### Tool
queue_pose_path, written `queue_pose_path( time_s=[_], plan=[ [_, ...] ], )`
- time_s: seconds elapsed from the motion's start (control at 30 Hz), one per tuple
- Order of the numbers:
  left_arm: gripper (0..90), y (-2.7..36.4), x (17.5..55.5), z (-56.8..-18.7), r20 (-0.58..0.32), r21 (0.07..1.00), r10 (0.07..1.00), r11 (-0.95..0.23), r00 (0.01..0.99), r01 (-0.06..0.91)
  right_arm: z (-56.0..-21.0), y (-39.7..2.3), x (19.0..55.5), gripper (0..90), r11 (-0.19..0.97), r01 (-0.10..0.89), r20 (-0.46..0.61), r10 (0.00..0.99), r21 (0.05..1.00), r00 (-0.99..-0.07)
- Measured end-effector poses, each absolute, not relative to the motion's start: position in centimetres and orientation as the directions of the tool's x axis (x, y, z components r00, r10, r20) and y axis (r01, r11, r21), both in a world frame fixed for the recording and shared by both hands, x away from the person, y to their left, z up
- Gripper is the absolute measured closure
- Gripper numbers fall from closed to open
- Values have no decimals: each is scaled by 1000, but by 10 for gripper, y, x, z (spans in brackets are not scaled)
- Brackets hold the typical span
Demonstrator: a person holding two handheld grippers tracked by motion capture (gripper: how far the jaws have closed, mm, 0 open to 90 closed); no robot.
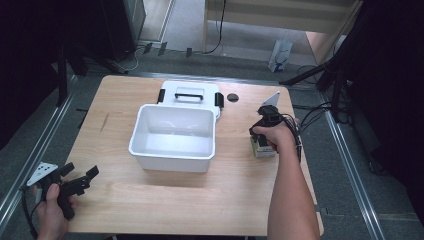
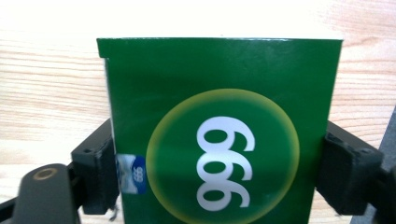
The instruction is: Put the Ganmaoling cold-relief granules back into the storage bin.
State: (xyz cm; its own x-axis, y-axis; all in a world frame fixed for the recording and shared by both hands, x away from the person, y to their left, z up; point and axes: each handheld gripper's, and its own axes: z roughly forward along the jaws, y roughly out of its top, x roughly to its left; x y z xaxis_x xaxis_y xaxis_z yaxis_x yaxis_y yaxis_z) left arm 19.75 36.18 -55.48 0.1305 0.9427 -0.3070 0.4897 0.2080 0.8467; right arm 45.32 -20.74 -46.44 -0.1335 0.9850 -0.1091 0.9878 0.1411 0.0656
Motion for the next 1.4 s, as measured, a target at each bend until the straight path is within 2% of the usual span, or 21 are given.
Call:
queue_pose_path(
  time_s=[0.13, 0.33, 0.7, 1.4],
  plan=[
    [12, 362, 197, -555, -305, 847, 943, 206, 131, 490, -452, -202, 452, 166, 197, 976, -85, 978, 92, -189],
    [12, 362, 198, -555, -306, 847, 943, 207, 130, 490, -432, -195, 451, 166, 226, 967, -74, 973, 114, -219],
    [12, 361, 198, -555, -306, 848, 943, 208, 129, 487, -376, -164, 438, 167, 354, 920, -57, 935, 167, -350],
    [12, 362, 198, -555, -306, 847, 943, 207, 131, 489, -320, -104, 422, 167, 459, 858, -50, 886, 232, -460]
  ],
)
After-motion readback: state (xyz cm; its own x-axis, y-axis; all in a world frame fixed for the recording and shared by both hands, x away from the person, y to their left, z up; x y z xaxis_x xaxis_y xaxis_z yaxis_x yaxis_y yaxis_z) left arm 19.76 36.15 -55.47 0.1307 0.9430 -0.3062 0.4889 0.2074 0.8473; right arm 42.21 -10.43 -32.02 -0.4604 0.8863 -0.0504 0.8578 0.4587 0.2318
